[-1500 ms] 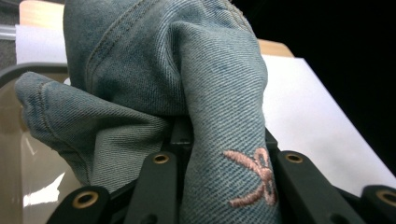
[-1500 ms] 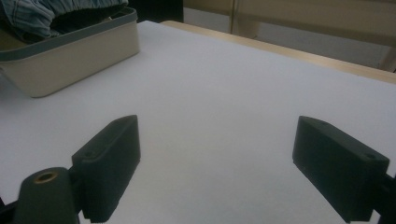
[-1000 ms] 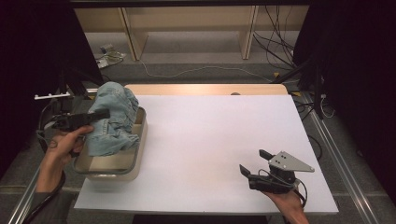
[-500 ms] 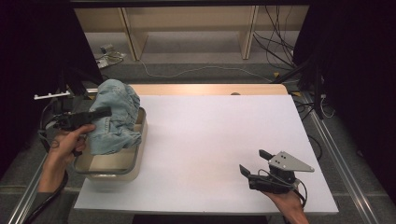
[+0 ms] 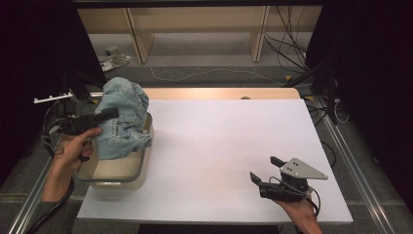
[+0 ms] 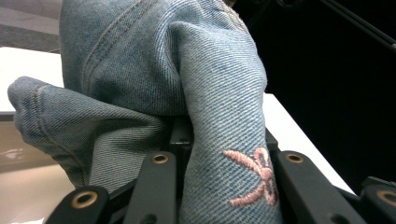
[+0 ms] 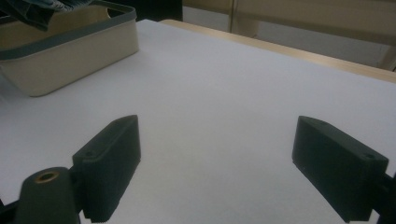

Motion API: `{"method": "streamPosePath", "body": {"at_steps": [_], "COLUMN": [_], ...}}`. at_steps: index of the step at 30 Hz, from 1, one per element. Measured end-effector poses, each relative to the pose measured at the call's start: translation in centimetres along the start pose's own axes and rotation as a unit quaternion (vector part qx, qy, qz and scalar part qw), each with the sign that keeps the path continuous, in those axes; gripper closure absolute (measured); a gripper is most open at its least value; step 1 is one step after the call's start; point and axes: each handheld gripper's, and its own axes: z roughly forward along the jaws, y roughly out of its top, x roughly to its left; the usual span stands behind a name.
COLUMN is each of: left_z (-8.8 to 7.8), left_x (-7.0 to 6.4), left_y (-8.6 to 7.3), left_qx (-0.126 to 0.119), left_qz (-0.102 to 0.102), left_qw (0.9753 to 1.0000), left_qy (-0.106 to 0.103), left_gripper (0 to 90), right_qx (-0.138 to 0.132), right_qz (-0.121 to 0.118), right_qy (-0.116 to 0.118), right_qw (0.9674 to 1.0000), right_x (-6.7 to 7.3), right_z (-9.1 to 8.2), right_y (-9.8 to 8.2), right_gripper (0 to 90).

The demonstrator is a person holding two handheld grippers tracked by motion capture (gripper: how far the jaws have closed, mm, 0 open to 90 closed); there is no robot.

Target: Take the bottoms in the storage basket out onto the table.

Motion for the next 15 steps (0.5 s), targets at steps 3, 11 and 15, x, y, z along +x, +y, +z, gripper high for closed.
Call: {"method": "streamPosePath", "body": {"at_steps": [3,11,15], "left_z": [0.2,0.7,1.1], "left_x": [-0.4,-1.0,-1.3], "left_y": [0.0,-0.2,-0.3], "left_qx": [0.001,0.009,0.012], "left_qz": [0.003,0.005,0.007], "left_qw": [1.0000,0.9998,0.9998], "left_qy": [-0.005,-0.015,-0.016], "left_gripper": [69.8,69.7,69.7], "right_qx": [0.000,0.000,0.001], "right_qz": [0.000,0.000,-0.001], "right_qy": [0.000,0.000,0.001], "right_qw": [1.0000,1.0000,1.0000], "right_x": [0.0,0.0,0.0], "right_z": [0.0,0.0,0.0], "right_y": [0.0,0.0,0.0], "right_gripper": [16.4,16.5,16.5]}}
